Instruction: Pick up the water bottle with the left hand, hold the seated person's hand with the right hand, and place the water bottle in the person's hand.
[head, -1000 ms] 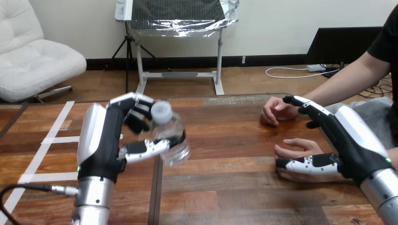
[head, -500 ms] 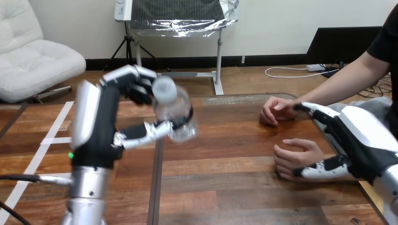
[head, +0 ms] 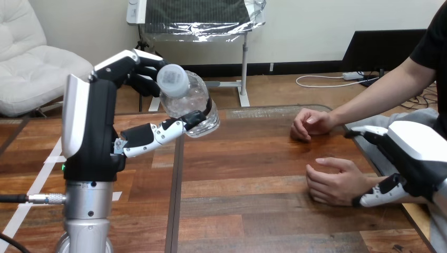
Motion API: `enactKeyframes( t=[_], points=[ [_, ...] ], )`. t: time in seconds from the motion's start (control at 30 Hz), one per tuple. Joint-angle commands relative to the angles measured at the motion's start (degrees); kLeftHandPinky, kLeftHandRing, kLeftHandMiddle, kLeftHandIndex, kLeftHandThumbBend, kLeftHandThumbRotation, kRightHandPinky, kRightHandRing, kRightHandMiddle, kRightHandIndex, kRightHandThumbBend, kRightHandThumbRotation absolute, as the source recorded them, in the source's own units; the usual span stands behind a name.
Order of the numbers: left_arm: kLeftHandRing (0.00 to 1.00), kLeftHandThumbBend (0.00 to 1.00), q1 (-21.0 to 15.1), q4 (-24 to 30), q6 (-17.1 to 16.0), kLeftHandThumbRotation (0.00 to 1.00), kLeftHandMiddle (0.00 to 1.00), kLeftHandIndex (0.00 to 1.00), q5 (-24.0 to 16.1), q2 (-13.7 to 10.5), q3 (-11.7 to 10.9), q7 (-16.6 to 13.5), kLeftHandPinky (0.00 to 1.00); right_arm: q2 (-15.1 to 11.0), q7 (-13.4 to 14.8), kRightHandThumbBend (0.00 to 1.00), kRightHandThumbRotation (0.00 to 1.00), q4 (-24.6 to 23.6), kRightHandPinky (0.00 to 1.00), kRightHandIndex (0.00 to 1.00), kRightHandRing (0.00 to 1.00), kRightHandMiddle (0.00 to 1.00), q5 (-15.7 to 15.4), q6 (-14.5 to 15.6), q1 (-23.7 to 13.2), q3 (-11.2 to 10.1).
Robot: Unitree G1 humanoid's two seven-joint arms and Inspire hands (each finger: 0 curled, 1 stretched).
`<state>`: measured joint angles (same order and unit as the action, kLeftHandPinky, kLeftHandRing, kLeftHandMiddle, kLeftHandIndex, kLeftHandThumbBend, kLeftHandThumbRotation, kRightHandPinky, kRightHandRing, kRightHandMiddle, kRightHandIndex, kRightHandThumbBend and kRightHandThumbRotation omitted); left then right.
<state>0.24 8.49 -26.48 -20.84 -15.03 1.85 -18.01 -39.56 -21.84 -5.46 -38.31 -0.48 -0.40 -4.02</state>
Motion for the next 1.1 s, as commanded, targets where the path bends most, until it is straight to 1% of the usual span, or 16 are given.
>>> enactKeyframes(
  t=[0.0, 0.17, 0.33, 0.43, 0.53, 0.57, 0.67, 0.87, 1.07],
  points=[
    [0.43, 0.65, -2.0, 1.0, -1.5, 0.0, 0.47, 0.49, 0.0, 1.0, -1.3, 0.0, 0.42, -3.8, -3.4, 0.87, 0.05, -3.3, 0.81, 0.87, 0.91, 0.92, -2.1, 1.8, -5.8, 1.7],
    [0.43, 0.64, -1.7, 0.9, -1.7, 0.0, 0.47, 0.49, -0.6, 1.1, -1.5, 0.1, 0.42, -5.6, -6.6, 0.86, 0.07, -2.5, 0.83, 0.87, 0.91, 0.92, -3.4, 2.6, -7.4, 2.9],
    [0.43, 0.64, -1.6, 0.9, -1.6, 0.0, 0.47, 0.5, -0.7, 1.4, -1.5, 0.3, 0.42, -6.8, -8.0, 0.87, 0.08, -0.9, 0.83, 0.87, 0.91, 0.91, -4.4, 2.7, -8.7, 3.9],
    [0.43, 0.64, -1.6, 0.9, -1.6, 0.0, 0.47, 0.49, -0.7, 1.5, -1.5, 0.3, 0.42, -7.5, -9.0, 0.87, 0.09, 0.1, 0.83, 0.87, 0.9, 0.91, -5.5, 3.1, -9.5, 4.8],
    [0.43, 0.64, -1.4, 1.0, -1.5, 0.0, 0.47, 0.49, -0.7, 1.6, -1.5, 0.4, 0.42, -8.1, -10.5, 0.87, 0.1, 1.0, 0.83, 0.87, 0.9, 0.91, -6.1, 3.4, -10.4, 5.7],
    [0.43, 0.64, -1.4, 1.1, -1.5, 0.0, 0.47, 0.49, -0.7, 1.7, -1.5, 0.4, 0.42, -8.5, -11.2, 0.86, 0.1, 1.5, 0.83, 0.88, 0.9, 0.91, -6.5, 3.5, -10.9, 6.1],
    [0.43, 0.64, -1.3, 0.9, -1.9, 0.0, 0.47, 0.5, -0.2, 2.0, -1.5, 0.6, 0.41, -9.7, -13.2, 0.85, 0.1, 3.5, 0.84, 0.88, 0.91, 0.92, -9.1, 3.7, -13.0, 8.5],
    [0.43, 0.64, -1.4, 0.9, -1.9, 0.0, 0.47, 0.5, -0.2, 2.3, -1.7, 0.9, 0.41, -10.1, -15.1, 0.83, 0.1, 5.4, 0.85, 0.89, 0.91, 0.92, -10.0, 3.8, -14.9, 10.1],
    [0.43, 0.64, -1.3, 1.1, -1.9, 0.0, 0.47, 0.5, -0.1, 2.5, -1.9, 1.4, 0.41, -10.5, -15.6, 0.82, 0.12, 7.6, 0.86, 0.89, 0.92, 0.92, -10.6, 2.9, -16.5, 11.4]
  ],
)
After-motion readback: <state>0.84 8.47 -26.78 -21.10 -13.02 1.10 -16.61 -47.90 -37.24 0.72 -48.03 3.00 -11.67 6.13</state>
